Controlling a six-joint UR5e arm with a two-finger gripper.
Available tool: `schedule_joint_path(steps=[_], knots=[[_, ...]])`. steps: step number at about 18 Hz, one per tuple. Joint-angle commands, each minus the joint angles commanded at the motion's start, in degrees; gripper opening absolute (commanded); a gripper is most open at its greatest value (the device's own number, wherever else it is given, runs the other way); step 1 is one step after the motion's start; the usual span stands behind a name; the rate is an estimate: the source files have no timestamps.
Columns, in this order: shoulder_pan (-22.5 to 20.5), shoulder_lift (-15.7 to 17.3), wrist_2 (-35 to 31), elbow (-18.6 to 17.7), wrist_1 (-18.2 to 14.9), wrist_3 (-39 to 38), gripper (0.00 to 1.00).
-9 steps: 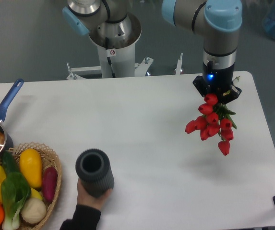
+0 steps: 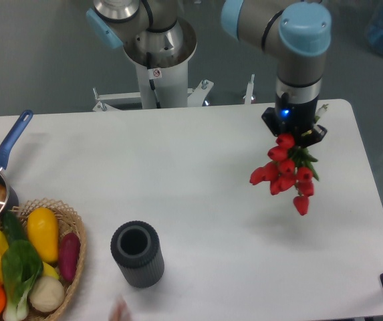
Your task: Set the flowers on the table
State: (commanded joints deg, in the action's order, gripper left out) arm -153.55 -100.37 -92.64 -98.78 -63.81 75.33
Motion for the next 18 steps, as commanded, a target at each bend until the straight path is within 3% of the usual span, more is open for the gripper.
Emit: schedule_joint_path(steps=[1,3,6,12,18], knots=[[0.7,-0.1,0.0,0.0,-0.2,-0.2,0.01],[1.7,-0.1,0.0,-0.1,-0.3,-0.3,0.28],[2.2,0.1,0.6,-0.6,0.0,-0.1,1.00],[1.4,0.5,0.6,-1.1,0.3,-0.2,1.00],[-2.9,-0.1,2.4,0.3,1.2,0.4,1.00]])
